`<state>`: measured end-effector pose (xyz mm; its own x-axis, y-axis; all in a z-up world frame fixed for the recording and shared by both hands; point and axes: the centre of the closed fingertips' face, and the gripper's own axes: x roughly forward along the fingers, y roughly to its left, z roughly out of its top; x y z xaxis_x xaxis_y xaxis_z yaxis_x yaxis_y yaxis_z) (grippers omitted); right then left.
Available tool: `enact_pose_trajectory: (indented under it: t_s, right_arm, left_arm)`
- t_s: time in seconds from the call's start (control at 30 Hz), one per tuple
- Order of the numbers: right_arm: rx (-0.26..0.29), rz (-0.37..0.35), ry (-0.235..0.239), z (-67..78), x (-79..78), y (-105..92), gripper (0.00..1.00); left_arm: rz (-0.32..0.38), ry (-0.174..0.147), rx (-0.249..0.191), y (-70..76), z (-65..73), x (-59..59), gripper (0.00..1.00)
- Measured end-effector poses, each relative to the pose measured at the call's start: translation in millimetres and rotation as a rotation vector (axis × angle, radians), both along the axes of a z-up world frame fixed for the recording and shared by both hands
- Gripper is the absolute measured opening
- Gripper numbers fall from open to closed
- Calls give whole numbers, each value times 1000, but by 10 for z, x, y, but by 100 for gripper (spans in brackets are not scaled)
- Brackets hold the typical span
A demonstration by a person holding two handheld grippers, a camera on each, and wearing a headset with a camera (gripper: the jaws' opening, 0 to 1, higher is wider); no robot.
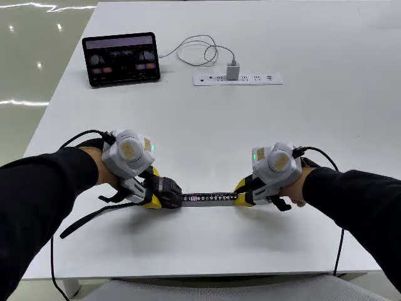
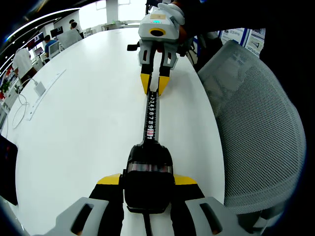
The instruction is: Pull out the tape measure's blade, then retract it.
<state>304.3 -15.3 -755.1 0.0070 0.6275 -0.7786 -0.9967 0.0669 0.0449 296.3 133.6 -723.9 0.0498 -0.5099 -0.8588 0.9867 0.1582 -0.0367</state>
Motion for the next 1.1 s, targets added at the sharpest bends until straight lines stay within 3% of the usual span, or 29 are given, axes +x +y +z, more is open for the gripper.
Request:
enact_pose_trajectory:
  t_s: [1.1]
  right_arm:
    - [-31,-37,-7,10,33,-464,8]
  left_arm:
    - [10,0,-2,-6,7,-4,32]
